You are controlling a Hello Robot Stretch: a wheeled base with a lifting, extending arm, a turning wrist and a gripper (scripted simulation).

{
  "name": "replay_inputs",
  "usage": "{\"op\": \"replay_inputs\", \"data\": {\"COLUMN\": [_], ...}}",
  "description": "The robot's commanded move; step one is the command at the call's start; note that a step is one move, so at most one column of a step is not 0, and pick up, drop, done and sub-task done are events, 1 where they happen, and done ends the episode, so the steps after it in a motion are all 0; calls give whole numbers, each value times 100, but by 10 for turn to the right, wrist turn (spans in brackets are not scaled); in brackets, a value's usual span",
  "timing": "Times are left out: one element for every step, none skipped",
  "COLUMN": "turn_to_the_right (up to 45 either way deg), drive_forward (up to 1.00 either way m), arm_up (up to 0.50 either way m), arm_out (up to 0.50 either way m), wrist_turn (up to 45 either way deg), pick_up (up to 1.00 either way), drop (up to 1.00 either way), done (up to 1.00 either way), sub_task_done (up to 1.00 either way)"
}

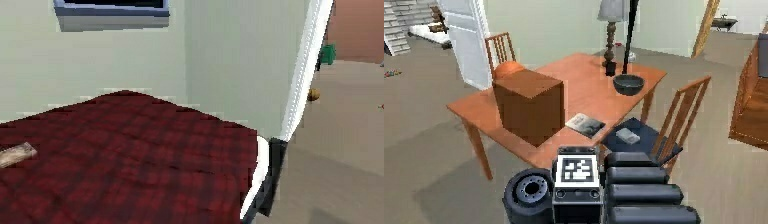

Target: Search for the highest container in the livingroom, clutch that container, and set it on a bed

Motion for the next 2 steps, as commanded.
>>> {"op": "replay_inputs", "data": {"turn_to_the_right": [-450, -450], "drive_forward": [0, 0], "arm_up": [0, 0], "arm_out": [0, 0], "wrist_turn": [0, 0], "pick_up": [0, 0], "drop": [0, 0], "done": [0, 0], "sub_task_done": [0, 0]}}
